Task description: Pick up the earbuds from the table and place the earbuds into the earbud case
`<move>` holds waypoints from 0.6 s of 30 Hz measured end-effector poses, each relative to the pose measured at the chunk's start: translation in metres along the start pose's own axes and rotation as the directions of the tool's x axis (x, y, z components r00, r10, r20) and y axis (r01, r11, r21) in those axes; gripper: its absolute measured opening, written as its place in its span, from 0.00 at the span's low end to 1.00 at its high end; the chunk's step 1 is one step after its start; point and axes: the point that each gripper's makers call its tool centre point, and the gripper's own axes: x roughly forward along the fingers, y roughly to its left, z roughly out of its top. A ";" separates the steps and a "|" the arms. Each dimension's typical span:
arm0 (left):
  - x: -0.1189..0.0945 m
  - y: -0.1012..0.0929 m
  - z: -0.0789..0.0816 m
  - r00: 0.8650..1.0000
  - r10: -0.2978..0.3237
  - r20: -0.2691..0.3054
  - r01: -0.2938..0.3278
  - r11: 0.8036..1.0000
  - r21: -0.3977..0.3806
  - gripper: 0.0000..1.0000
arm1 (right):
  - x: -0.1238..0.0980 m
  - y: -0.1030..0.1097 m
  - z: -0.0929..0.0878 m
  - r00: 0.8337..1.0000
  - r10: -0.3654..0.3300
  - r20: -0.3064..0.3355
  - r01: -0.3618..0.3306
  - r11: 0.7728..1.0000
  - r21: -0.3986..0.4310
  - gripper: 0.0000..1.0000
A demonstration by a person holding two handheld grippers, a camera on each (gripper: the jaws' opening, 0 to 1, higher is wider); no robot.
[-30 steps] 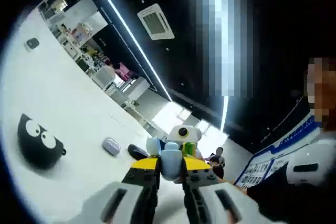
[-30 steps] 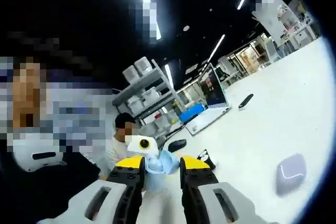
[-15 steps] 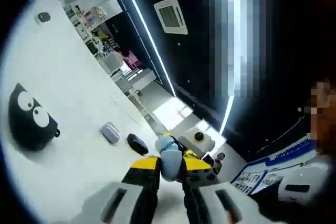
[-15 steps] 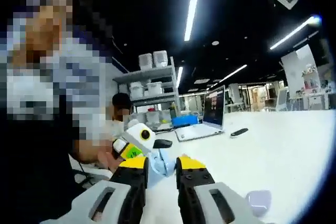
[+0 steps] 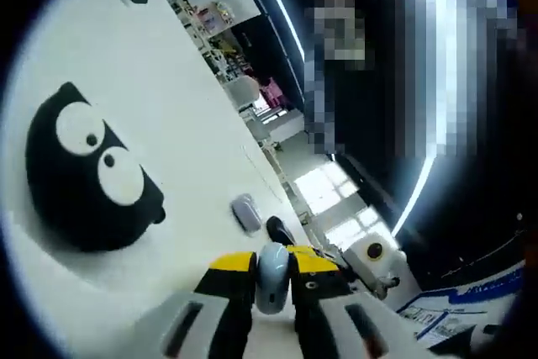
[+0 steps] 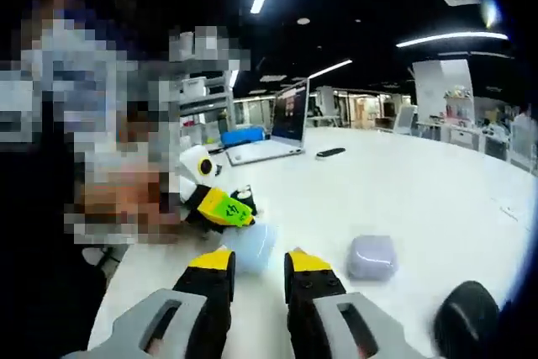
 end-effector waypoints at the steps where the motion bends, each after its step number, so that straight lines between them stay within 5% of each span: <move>1: 0.003 0.005 0.004 1.000 0.022 0.014 -0.022 1.000 -0.008 0.18 | -0.006 0.000 -0.001 1.000 -0.012 0.008 0.012 0.999 0.040 0.22; 4: 0.013 0.011 0.011 0.999 0.038 0.031 -0.037 0.999 -0.007 0.18 | -0.022 -0.005 -0.008 0.998 -0.062 0.010 0.061 0.994 0.090 0.22; 8: 0.032 0.007 0.019 0.999 -0.007 0.044 0.012 0.995 -0.101 0.18 | -0.039 -0.009 -0.005 0.985 -0.151 0.088 0.134 0.975 0.177 0.23; 10: 0.038 0.008 0.022 0.999 -0.003 0.054 0.007 0.997 -0.080 0.18 | -0.046 -0.009 -0.002 0.974 -0.181 0.134 0.153 0.968 0.199 0.25; 12: 0.049 0.001 0.028 0.997 -0.017 0.074 0.013 0.998 0.056 0.22 | -0.062 -0.014 0.005 0.949 -0.238 0.208 0.185 0.952 0.244 0.27; 13: 0.050 0.000 0.029 0.997 -0.017 0.076 0.012 0.998 0.066 0.26 | -0.065 -0.015 0.005 0.944 -0.249 0.216 0.192 0.948 0.254 0.29; 16: 0.053 -0.021 0.045 0.990 -0.069 0.126 0.048 0.986 0.160 0.31 | -0.092 -0.038 0.008 0.882 -0.373 0.288 0.270 0.901 0.340 0.36; 18: 0.048 -0.037 0.052 0.982 -0.122 0.141 0.097 0.980 0.172 0.30 | -0.104 -0.043 0.009 0.859 -0.412 0.303 0.296 0.884 0.361 0.38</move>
